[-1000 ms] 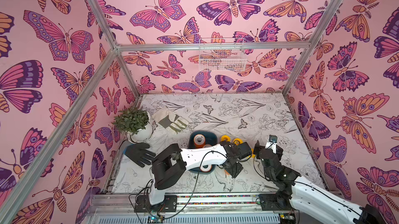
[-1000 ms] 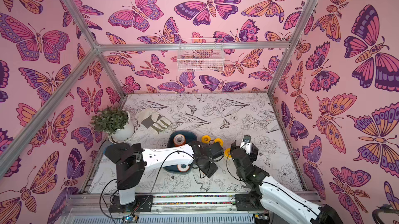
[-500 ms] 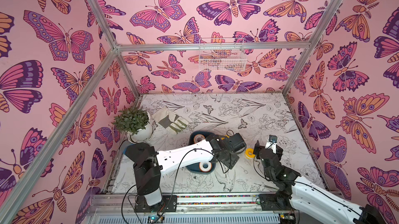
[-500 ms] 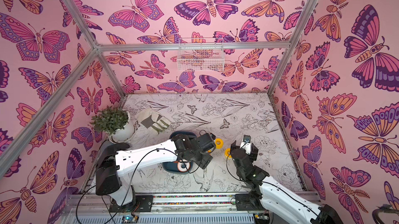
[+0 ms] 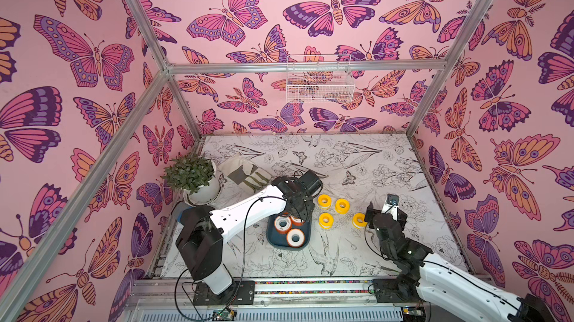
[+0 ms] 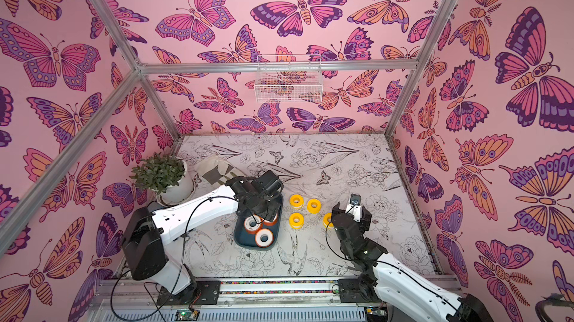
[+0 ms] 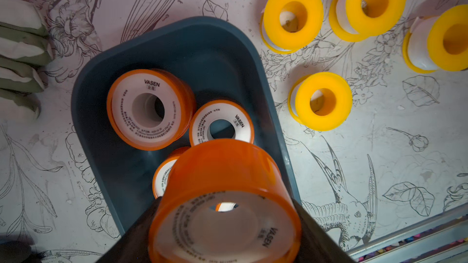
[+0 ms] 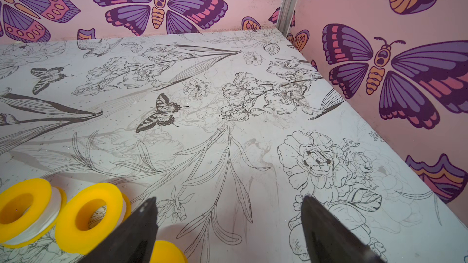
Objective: Put the sealing tape into the storage box
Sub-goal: Place the sealing tape in the storage box.
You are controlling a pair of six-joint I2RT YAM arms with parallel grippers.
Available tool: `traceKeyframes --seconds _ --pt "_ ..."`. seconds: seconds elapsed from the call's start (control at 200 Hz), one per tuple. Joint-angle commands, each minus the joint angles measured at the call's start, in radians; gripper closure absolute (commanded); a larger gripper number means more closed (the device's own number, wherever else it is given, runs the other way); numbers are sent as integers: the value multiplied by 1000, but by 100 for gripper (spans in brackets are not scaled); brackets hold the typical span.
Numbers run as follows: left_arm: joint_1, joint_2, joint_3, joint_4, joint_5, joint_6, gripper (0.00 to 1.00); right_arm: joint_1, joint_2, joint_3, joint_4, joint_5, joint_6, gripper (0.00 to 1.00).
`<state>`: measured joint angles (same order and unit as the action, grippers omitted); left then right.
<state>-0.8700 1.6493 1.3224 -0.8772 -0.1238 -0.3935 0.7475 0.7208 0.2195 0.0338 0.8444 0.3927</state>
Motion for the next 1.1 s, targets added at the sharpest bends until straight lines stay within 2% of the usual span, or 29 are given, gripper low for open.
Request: traceKeyframes --seconds 0.0,0.846,1.096 --pt "15 44 -11 -5 32 19 47 -5 0 30 -9 4 9 9" --pt "60 181 -8 70 70 35 39 -7 30 38 0 -1 5 9" --pt "62 183 -7 80 60 34 27 -7 50 46 2 -7 2 9"
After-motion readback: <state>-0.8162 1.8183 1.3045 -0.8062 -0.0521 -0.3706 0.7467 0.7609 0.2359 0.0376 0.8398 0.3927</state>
